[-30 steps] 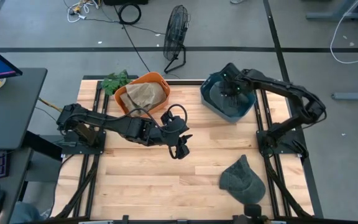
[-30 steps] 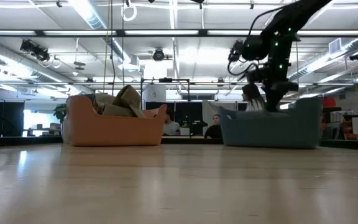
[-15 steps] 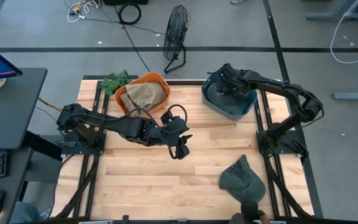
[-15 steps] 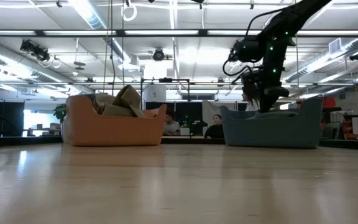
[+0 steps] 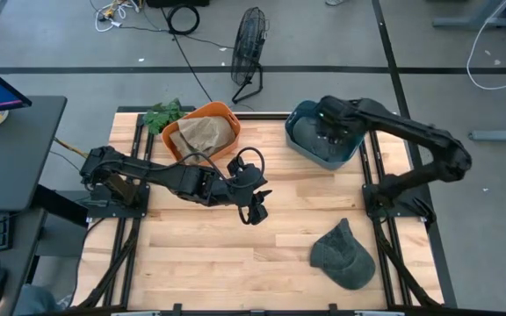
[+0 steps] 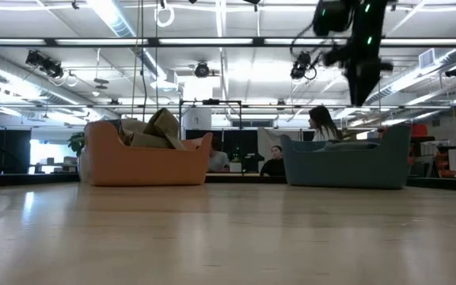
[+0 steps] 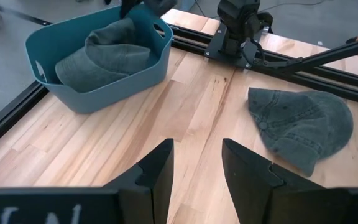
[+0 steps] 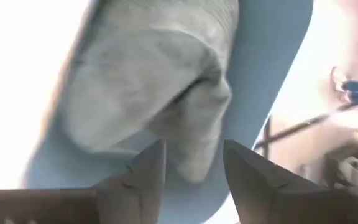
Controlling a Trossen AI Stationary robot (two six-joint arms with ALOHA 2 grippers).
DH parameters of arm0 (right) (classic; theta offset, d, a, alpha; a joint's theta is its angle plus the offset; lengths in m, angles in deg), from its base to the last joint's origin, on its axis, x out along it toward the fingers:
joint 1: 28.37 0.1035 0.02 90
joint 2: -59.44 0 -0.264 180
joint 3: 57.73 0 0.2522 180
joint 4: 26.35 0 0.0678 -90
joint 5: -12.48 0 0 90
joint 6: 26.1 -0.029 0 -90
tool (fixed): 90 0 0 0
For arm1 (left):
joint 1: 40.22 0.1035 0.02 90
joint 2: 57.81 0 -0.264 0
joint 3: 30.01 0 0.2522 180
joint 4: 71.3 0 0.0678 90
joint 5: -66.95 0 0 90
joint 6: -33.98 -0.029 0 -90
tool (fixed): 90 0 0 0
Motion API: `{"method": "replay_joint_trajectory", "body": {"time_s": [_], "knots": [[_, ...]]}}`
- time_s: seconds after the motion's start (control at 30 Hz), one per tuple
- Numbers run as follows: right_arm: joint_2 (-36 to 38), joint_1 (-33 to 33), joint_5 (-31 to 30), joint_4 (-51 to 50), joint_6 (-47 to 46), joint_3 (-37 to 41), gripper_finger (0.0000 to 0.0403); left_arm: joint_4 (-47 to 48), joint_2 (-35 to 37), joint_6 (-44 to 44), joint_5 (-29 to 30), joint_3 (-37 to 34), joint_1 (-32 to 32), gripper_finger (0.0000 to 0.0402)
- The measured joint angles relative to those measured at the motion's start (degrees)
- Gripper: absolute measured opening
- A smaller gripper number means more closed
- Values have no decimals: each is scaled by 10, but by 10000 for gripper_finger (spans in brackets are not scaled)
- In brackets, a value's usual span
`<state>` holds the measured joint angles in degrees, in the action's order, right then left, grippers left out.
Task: Pick & Place hat
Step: Put the black cap into the dark blue bin
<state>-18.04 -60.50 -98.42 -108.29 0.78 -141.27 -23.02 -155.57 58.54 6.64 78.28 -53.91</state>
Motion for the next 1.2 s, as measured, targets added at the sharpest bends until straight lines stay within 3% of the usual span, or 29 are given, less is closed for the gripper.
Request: {"method": "replay_joint_trajectory", "body": {"time_s": [0.13, 0.3, 0.5, 0.67, 0.77, 1.03, 1.2], "knots": [[45, 46, 78, -89, -83, -56, 150, 0, 0, 3, 0, 0, 0, 139], [90, 98, 198, -136, -292, -97, 154, -1, 0, 3, 0, 0, 0, 139], [129, 174, 261, -172, -464, -86, 171, -1, 0, 3, 0, 0, 0, 139], [131, 255, 339, -177, -702, -60, 178, -1, 0, 3, 0, 0, 0, 139], [129, 306, 362, -163, -825, -38, 178, -1, 0, 3, 0, 0, 0, 139], [116, 423, 364, -152, -1042, 28, 178, 0, 0, 3, 0, 0, -1, 139], [113, 502, 372, -89, -1172, 82, 178, 0, 0, 3, -1, 0, -1, 139]]}}
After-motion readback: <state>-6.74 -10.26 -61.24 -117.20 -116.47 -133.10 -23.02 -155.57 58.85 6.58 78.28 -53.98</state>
